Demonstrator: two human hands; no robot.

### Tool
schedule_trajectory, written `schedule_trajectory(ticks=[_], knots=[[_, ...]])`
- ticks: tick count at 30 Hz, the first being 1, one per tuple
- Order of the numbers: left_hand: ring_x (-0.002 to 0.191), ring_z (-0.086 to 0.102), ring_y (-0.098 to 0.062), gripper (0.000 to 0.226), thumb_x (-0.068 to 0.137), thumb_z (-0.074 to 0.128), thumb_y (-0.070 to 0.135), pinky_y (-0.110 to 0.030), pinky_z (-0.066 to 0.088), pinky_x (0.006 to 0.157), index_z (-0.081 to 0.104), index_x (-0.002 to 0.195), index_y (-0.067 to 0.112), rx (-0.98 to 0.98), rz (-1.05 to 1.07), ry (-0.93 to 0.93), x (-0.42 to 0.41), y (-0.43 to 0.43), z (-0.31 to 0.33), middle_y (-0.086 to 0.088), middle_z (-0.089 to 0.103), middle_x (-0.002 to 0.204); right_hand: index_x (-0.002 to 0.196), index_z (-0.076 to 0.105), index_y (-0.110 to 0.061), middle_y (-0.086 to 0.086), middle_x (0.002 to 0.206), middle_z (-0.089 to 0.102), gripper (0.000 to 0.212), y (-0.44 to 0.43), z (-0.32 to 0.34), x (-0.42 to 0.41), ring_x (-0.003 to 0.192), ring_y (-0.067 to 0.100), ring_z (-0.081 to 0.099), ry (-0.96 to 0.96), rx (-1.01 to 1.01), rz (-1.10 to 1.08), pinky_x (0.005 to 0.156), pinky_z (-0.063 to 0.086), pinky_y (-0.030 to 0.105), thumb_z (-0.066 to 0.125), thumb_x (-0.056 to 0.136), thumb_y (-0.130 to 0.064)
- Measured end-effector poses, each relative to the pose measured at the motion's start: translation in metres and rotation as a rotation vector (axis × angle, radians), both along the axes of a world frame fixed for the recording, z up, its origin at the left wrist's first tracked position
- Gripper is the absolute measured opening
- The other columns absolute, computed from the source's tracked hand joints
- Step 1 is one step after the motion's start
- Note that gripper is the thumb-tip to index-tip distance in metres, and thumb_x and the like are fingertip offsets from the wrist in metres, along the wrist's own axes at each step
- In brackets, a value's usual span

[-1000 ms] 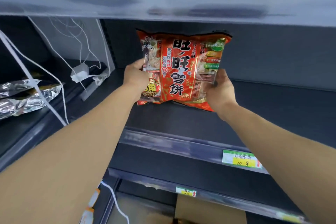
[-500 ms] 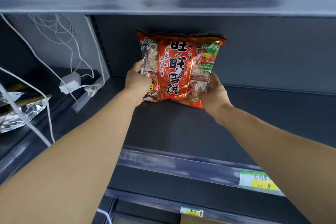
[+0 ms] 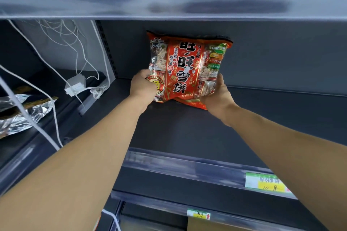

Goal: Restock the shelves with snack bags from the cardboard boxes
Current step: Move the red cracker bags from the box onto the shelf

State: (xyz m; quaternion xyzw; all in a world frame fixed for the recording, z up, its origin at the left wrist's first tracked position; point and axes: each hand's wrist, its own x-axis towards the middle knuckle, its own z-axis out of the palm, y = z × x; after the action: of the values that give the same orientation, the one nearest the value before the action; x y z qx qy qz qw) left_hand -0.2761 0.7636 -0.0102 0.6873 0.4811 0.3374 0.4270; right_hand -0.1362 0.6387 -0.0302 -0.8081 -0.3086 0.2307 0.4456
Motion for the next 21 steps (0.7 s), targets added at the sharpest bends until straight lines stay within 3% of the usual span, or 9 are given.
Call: schedule_trajectory(ticks=[2, 4, 10, 15, 18, 21], knots=[[0.114, 0.053, -0.016, 0.053, 0.088, 0.044, -0.011, -0.021, 0.049, 0.080, 0.050, 0.135, 0.012, 0.052, 0.014, 0.040, -0.002, -0.011, 0.001, -0.003, 0.051, 0.136, 0.152, 0.010, -0.024, 0.003, 0.153, 0.027, 0.079, -0.008, 0.004, -0.004, 0.131, 0.025, 0.040, -0.089, -0.004, -0.030, 0.093, 0.051, 0.043, 0.053, 0.088, -0.007], [0.118, 0.052, -0.017, 0.045, 0.088, 0.045, -0.010, -0.022, 0.044, 0.090, 0.055, 0.128, 0.010, 0.096, -0.032, 0.071, -0.003, -0.027, 0.006, -0.003, 0.055, 0.130, 0.149, 0.024, -0.017, 0.006, 0.146, 0.035, 0.065, -0.019, 0.011, -0.008, 0.131, 0.027, 0.039, -0.193, 0.013, -0.034, 0.102, 0.045, 0.042, 0.049, 0.090, -0.004], [0.104, 0.055, -0.011, 0.033, 0.093, 0.048, -0.003, -0.019, 0.042, 0.092, 0.061, 0.119, 0.012, 0.264, -0.314, 0.267, 0.001, -0.097, 0.026, 0.001, 0.059, 0.116, 0.139, 0.045, -0.013, 0.006, 0.140, 0.048, 0.042, -0.081, 0.027, -0.023, 0.131, 0.023, 0.040, -0.361, -0.079, 0.113, 0.102, 0.037, 0.027, 0.048, 0.096, -0.013], [0.095, 0.053, -0.009, 0.031, 0.092, 0.049, -0.001, -0.018, 0.041, 0.087, 0.064, 0.114, 0.015, 0.388, -0.534, 0.378, 0.012, -0.178, 0.043, 0.006, 0.056, 0.105, 0.136, 0.048, -0.010, 0.008, 0.136, 0.052, 0.039, -0.168, 0.033, -0.015, 0.128, 0.024, 0.040, -0.503, -0.164, 0.160, 0.103, 0.033, 0.028, 0.047, 0.097, -0.016], [0.094, 0.053, -0.008, 0.029, 0.092, 0.050, 0.001, -0.015, 0.039, 0.085, 0.064, 0.113, 0.014, 0.427, -0.651, 0.407, 0.029, -0.239, 0.049, 0.004, 0.057, 0.107, 0.135, 0.050, -0.010, 0.007, 0.136, 0.052, 0.039, -0.238, 0.037, 0.002, 0.130, 0.024, 0.039, -0.582, -0.230, 0.170, 0.107, 0.032, 0.030, 0.046, 0.098, -0.020], [0.099, 0.056, -0.012, 0.029, 0.092, 0.049, 0.002, -0.022, 0.043, 0.089, 0.064, 0.114, 0.014, 0.419, -0.762, 0.410, 0.057, -0.313, 0.051, 0.002, 0.059, 0.110, 0.134, 0.051, -0.011, 0.007, 0.136, 0.053, 0.038, -0.325, 0.039, 0.028, 0.130, 0.025, 0.040, -0.602, -0.303, 0.132, 0.108, 0.033, 0.032, 0.047, 0.098, -0.021]])
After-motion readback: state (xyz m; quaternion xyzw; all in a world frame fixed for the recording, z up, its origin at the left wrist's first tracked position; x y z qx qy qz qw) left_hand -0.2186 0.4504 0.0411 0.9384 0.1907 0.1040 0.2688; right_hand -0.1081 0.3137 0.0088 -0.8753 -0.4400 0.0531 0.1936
